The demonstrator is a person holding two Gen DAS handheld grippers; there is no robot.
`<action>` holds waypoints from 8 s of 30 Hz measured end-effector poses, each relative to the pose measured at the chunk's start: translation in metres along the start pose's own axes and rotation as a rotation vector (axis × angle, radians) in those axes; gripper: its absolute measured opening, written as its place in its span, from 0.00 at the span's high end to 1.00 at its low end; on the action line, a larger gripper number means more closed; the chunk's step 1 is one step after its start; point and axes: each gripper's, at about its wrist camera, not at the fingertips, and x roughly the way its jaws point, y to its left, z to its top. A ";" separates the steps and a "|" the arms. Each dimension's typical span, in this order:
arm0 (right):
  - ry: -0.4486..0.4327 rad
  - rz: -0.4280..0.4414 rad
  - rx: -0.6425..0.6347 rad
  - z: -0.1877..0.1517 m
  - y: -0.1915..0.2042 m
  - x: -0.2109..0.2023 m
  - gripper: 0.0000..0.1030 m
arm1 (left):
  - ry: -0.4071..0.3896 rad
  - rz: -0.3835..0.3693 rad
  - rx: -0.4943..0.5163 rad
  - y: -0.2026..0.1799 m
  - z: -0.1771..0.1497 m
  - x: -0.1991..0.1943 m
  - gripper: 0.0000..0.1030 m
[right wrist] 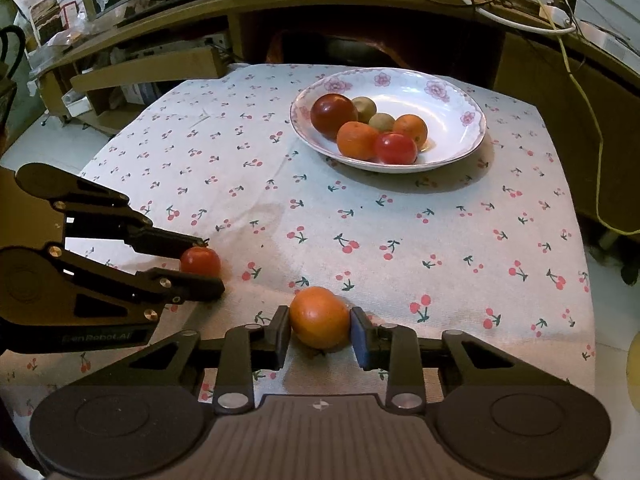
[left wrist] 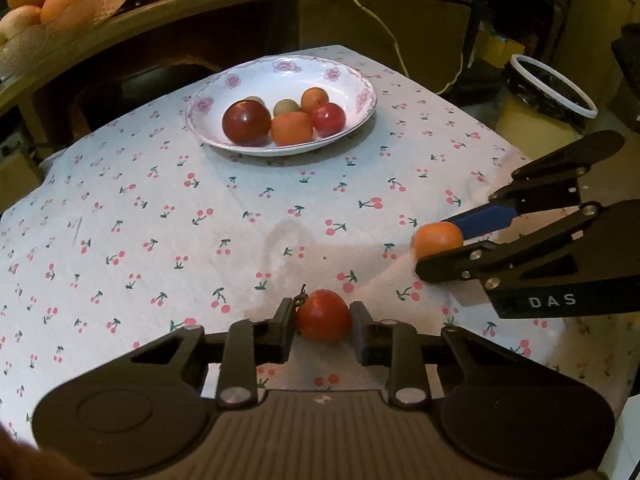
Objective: Organize fruits
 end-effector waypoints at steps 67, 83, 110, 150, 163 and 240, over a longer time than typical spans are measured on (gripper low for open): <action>-0.166 -0.081 0.107 0.047 -0.019 -0.022 0.67 | -0.166 0.146 -0.009 -0.004 0.071 -0.014 0.68; -0.216 -0.097 0.169 0.075 -0.033 -0.015 0.66 | -0.231 0.157 -0.064 0.017 0.101 -0.004 0.69; -0.184 -0.155 0.120 0.119 -0.071 0.047 0.67 | -0.195 0.152 -0.123 0.051 0.143 0.065 0.68; -0.242 -0.129 0.155 0.126 -0.084 0.049 0.60 | -0.227 0.130 -0.179 0.064 0.154 0.066 0.60; -0.234 -0.163 0.176 0.107 -0.079 0.021 0.53 | -0.241 0.173 -0.168 0.046 0.134 0.028 0.43; -0.170 -0.212 0.271 -0.058 0.019 -0.081 0.40 | -0.112 0.354 -0.231 -0.055 -0.032 -0.059 0.00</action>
